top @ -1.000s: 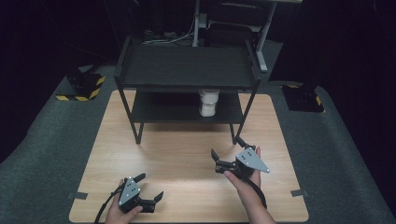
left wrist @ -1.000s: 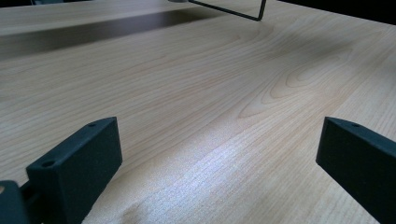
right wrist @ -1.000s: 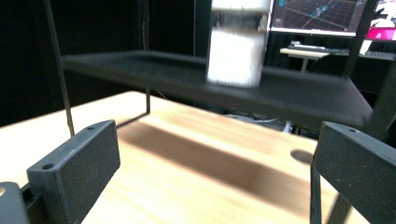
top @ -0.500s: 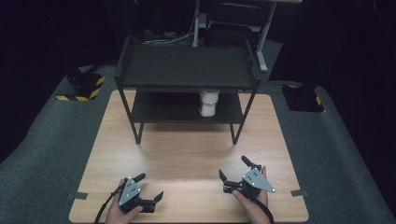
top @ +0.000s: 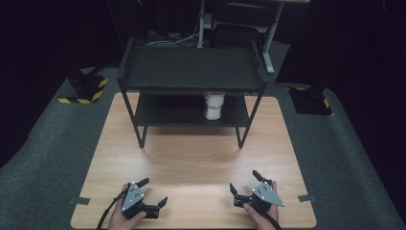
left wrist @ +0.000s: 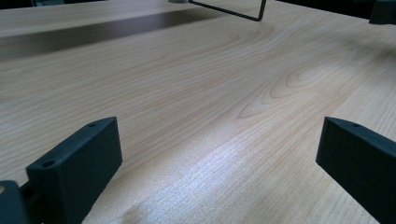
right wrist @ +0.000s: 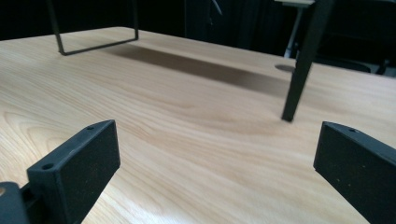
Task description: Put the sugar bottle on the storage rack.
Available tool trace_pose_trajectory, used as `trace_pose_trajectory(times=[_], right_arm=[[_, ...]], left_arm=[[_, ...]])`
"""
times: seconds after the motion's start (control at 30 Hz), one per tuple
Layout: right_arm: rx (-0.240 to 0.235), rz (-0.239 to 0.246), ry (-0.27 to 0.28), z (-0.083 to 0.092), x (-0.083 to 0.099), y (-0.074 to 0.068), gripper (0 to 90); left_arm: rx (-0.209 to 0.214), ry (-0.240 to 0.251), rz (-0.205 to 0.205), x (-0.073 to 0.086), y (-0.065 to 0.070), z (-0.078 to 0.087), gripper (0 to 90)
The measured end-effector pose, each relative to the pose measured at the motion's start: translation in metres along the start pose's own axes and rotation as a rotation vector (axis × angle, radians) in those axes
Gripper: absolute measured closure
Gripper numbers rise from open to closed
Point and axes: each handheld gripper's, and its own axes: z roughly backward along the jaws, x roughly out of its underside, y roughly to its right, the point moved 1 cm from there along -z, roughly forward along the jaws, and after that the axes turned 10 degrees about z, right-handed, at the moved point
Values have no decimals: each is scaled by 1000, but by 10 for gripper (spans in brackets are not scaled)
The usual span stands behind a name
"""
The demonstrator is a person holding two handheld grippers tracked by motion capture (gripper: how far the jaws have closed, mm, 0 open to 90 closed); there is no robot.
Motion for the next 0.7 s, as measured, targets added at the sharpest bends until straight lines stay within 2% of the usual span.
trace_pose_trajectory(times=[0.17, 0.33, 0.47, 0.7], right_arm=[[-1, -3, -5, 1, 3, 2, 0], [-6, 17, -29, -1, 2, 2, 0], [-6, 8, -40, -2, 1, 2, 0], [-11, 13, -36, -1, 2, 2, 0]], left_arm=[[2, -1, -1, 0, 0, 0, 5], [2, -1, -3, 0, 0, 0, 5], [-2, 0, -10, 0, 1, 0, 5], [-9, 4, -6, 1, 2, 0, 5]])
